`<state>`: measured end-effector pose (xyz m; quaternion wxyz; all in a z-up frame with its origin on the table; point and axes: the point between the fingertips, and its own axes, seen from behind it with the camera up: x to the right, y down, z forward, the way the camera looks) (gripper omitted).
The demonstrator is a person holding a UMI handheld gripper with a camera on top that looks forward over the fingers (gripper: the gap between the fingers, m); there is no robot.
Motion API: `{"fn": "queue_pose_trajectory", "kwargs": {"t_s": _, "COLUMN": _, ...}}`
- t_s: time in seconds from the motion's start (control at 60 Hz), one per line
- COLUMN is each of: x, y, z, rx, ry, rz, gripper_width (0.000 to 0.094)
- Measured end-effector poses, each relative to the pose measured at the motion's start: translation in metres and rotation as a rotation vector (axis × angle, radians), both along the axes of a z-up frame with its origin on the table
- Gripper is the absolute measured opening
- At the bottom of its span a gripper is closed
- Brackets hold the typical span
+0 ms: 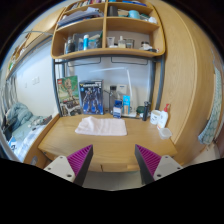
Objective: Fold towel
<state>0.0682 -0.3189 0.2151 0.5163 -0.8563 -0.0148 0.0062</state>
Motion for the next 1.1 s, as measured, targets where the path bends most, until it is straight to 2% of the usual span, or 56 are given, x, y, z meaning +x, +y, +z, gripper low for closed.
{"fn": "queue_pose_trajectory", "kwargs": {"t_s": 0.167, "x": -0.028, "y": 0.023, "z": -0.037, "rx": -0.057, "ry": -0.028, "rz": 0.029, "gripper_width": 0.0855}}
{"fn": "queue_pose_trajectory", "kwargs": {"t_s": 0.55, "x": -0.180, "y": 0.172, "z": -0.149, "rx": -0.205, "ry": 0.005, "rz": 0.124, "gripper_width": 0.0853}}
{"fn": "queue_pose_trajectory", "kwargs": {"t_s": 0.633, "x": -0.204, "y": 0.215, "z": -0.167, "rx": -0.227, "ry": -0.002, "rz": 0.119, "gripper_width": 0.0843}}
{"fn": "queue_pose_trajectory", "kwargs": {"t_s": 0.85, "x": -0.241, "y": 0.330, "z": -0.191, "rx": -0.215, "ry": -0.031, "rz": 0.097, "gripper_width": 0.0832}}
{"fn": "queue_pose_trajectory", "kwargs": {"t_s": 0.967, "x": -0.244, "y": 0.370, "z": -0.209, "rx": -0.230, "ry": -0.041, "rz": 0.073, "gripper_width": 0.0776}}
{"fn": "queue_pose_trajectory", "kwargs": {"t_s": 1.067, "x": -0.244, "y": 0.387, "z": -0.228, "rx": -0.266, "ry": -0.043, "rz": 0.063, "gripper_width": 0.0646}}
{"fn": "queue_pose_trajectory", "kwargs": {"t_s": 1.083, "x": -0.242, "y": 0.387, "z": -0.230, "rx": -0.266, "ry": -0.054, "rz": 0.061, "gripper_width": 0.0661}}
{"fn": "queue_pose_trajectory", "kwargs": {"t_s": 1.1, "x": -0.240, "y": 0.389, "z": -0.230, "rx": -0.260, "ry": -0.071, "rz": 0.063, "gripper_width": 0.0614}}
